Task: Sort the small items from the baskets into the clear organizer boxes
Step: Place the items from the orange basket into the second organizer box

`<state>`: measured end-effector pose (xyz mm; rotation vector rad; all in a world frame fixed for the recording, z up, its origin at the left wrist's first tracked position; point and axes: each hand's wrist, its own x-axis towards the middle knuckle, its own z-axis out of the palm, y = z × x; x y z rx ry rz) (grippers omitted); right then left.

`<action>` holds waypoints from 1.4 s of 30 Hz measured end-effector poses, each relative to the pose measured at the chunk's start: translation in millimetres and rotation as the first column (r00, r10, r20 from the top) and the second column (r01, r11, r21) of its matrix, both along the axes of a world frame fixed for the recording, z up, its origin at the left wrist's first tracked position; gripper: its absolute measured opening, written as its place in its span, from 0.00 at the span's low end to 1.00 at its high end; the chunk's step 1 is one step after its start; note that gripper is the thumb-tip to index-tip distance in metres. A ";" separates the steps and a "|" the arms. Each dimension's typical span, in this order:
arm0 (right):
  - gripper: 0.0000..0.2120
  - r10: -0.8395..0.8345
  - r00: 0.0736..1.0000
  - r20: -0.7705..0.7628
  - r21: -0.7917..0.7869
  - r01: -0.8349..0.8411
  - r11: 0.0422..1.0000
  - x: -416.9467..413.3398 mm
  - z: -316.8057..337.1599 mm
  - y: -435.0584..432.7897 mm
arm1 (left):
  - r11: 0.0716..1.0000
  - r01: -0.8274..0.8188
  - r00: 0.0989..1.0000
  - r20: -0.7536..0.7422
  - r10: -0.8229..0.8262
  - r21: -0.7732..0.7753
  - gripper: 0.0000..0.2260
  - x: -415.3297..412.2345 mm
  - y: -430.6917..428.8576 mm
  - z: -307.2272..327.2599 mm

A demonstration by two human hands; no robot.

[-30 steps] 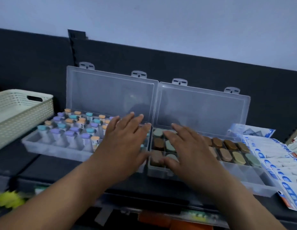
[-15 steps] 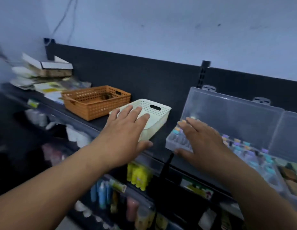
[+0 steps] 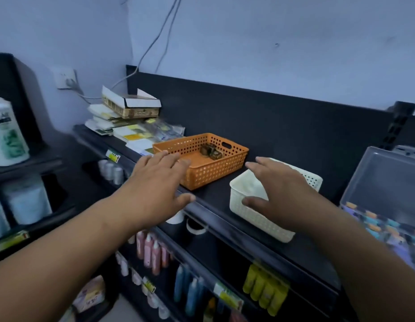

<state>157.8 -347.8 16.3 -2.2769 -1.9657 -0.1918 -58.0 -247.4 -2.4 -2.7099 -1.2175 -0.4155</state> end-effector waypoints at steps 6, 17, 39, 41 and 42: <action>0.37 0.008 1.000 -0.022 0.018 -0.008 1.000 26.8 8.9 80.7 | 1.000 0.004 1.000 0.007 -0.004 0.002 0.35 17.3 73.0 9.0; 0.34 -0.046 0.995 -0.085 -0.081 0.039 0.996 64.0 15.3 205.9 | 0.982 0.133 0.990 0.061 -0.126 -0.132 0.34 67.8 207.1 8.5; 0.15 -0.484 0.875 0.026 -0.450 0.443 0.775 67.8 -46.1 361.4 | 0.770 0.566 0.748 -0.207 -0.630 -0.296 0.07 203.0 412.5 -47.6; 0.08 -0.490 0.870 0.058 -0.454 0.460 0.763 67.2 -50.7 365.3 | 0.753 0.599 0.712 -0.249 -0.656 -0.272 0.08 207.7 415.5 -47.7; 0.06 -0.493 0.867 0.073 -0.451 0.470 0.759 67.1 -52.2 366.7 | 0.740 0.619 0.689 -0.272 -0.672 -0.263 0.07 209.2 416.8 -46.4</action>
